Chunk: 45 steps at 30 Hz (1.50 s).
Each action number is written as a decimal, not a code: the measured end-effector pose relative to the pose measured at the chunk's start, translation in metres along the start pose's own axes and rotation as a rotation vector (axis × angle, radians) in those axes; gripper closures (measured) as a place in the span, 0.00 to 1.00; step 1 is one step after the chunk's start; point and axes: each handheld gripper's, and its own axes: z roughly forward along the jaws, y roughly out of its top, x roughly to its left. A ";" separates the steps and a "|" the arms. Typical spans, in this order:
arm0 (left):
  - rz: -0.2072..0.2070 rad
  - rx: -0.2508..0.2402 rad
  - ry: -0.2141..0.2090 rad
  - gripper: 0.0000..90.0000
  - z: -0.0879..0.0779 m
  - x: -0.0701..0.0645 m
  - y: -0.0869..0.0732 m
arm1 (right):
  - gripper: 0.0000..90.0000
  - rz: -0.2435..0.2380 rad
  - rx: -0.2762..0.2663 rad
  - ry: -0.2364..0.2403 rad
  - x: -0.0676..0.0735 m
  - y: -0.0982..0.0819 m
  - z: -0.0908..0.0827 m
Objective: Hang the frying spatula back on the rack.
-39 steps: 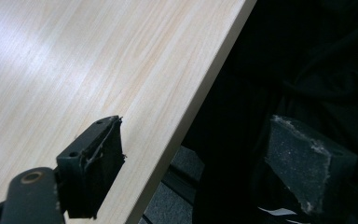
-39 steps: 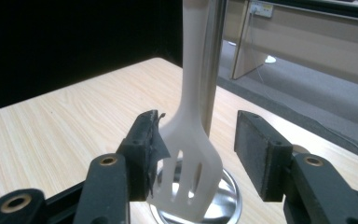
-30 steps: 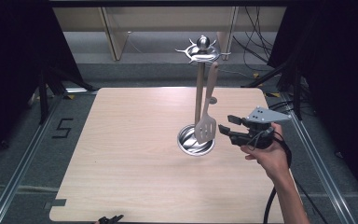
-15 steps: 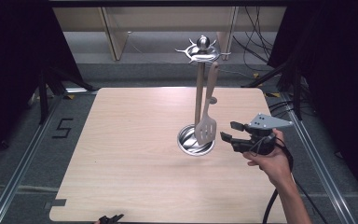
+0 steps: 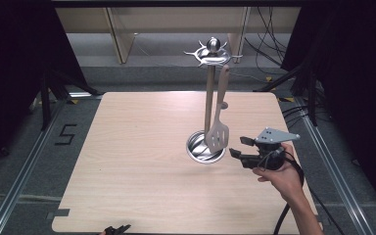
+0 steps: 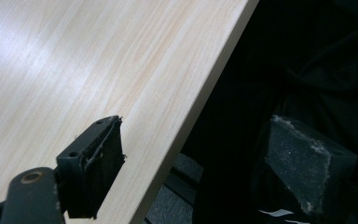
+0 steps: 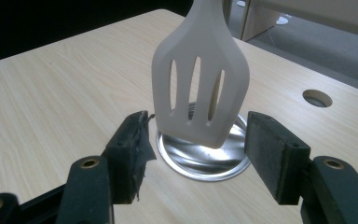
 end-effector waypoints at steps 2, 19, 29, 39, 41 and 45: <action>0.000 -0.001 0.007 0.20 0.001 0.000 0.000 | 0.46 0.014 -0.005 -0.014 0.002 -0.002 0.000; 0.001 -0.008 0.026 0.20 -0.001 -0.002 -0.001 | 0.44 0.024 0.021 -0.013 0.001 -0.014 0.003; 0.000 -0.010 0.025 0.20 -0.001 -0.002 -0.001 | 0.42 0.041 0.032 0.002 0.005 -0.020 0.004; 0.005 -0.012 0.039 0.20 0.001 -0.003 -0.001 | 0.41 0.043 0.066 0.008 0.006 -0.029 0.006; 0.004 -0.012 0.023 0.20 0.001 -0.003 -0.001 | 0.41 0.059 0.071 0.009 0.008 -0.031 0.007; 0.006 -0.012 0.027 0.20 0.001 -0.003 -0.001 | 0.40 0.060 0.082 0.018 0.009 -0.034 0.007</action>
